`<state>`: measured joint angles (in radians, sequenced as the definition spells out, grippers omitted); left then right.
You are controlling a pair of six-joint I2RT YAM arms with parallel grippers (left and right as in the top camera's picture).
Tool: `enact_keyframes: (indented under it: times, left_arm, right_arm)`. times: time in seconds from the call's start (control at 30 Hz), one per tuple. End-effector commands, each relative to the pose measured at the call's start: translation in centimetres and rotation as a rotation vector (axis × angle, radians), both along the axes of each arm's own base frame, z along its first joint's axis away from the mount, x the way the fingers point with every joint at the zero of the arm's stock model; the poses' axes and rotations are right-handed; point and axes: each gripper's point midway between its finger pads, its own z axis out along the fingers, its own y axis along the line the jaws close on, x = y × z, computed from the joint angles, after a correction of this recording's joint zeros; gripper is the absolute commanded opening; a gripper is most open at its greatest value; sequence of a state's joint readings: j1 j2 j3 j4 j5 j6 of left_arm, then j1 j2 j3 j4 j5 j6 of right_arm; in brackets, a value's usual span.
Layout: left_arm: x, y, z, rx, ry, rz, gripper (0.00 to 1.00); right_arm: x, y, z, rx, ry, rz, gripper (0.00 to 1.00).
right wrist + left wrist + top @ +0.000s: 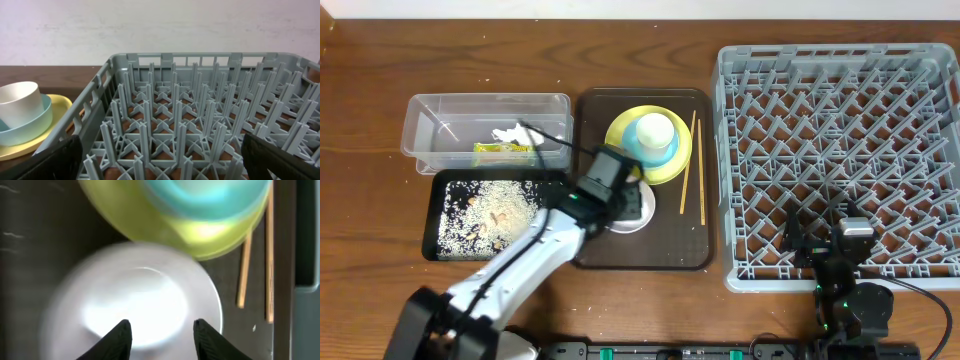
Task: Sort waste into correct bins and load items into the dishwasher rack
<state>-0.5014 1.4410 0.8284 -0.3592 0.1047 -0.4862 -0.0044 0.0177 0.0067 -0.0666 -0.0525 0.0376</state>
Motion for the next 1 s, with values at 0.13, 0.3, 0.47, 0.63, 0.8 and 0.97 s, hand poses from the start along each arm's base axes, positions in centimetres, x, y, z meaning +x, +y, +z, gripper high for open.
enact_keyframes:
  times: [0.13,0.3,0.47,0.63,0.8,0.97]
  left_arm:
    - [3.3,6.1,7.3,-0.053,-0.175,0.184,0.54]
    - [3.1,8.7,7.7,-0.044,-0.17,0.256,0.78]
    - [2.5,9.1,6.8,-0.027,-0.127,0.263,0.8]
    - [2.9,9.0,7.0,-0.035,-0.138,0.265,0.84]
    - [2.9,9.0,7.0,-0.035,-0.138,0.266,0.88]
    - [2.9,9.0,7.0,-0.035,-0.139,0.266,0.89]
  right_arm:
    - [0.0,-0.1,-0.1,0.0,0.003,-0.001,0.99]
    - [0.0,-0.1,-0.1,0.0,0.001,-0.001,0.99]
    - [0.0,0.1,0.6,0.027,-0.026,0.007,0.99]
    - [0.0,0.3,1.0,0.046,-0.028,0.02,0.99]
    - [-0.8,0.1,3.1,0.045,0.0,0.007,0.99]
    - [-1.3,-0.5,7.6,0.042,0.034,-0.029,0.99]
